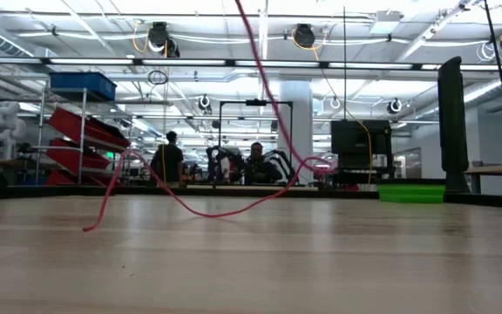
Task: Coil cords
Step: Uncoil the red wire on the black spool
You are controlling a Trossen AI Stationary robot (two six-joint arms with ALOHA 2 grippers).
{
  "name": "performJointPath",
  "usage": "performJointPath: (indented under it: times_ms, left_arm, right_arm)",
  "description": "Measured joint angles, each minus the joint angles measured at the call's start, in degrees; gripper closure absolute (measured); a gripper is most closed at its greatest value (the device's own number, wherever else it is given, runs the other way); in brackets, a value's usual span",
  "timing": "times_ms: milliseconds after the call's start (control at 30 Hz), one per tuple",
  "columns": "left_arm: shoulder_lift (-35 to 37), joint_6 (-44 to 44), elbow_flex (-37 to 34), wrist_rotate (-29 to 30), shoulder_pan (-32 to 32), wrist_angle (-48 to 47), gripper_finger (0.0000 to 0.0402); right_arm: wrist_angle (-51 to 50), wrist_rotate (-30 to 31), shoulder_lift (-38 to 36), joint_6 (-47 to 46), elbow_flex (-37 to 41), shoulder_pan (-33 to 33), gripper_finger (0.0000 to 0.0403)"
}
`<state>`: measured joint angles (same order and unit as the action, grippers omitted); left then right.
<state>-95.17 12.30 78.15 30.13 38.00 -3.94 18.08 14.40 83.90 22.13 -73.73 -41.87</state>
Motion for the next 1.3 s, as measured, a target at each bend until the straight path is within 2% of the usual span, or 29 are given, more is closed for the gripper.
performJointPath:
  times_ms: [400, 667, 1033, 1300]
  left_arm:
    - [0.8, 0.0, 0.0, -0.4, 1.7, -2.7, 0.0400]
    - [3.8, 0.1, 0.0, 0.2, 4.1, -2.8, 0.0400]
    - [6.8, 3.5, 0.0, 11.0, 10.0, -2.6, 0.0400]
    - [7.1, 8.5, 0.0, 20.7, 11.8, 2.2, 0.0400]
  right_arm:
    - [-4.4, 16.0, -2.7, 4.5, 0.0, -6.6, 0.0403]
    - [-12.9, 29.3, -2.9, 2.8, 0.0, -6.6, 0.0403]
    - [-21.0, 28.5, -2.9, -7.2, 0.0, -3.0, 0.0403]
    - [-28.3, 14.3, -2.3, -17.4, 0.0, 2.3, 0.0403]
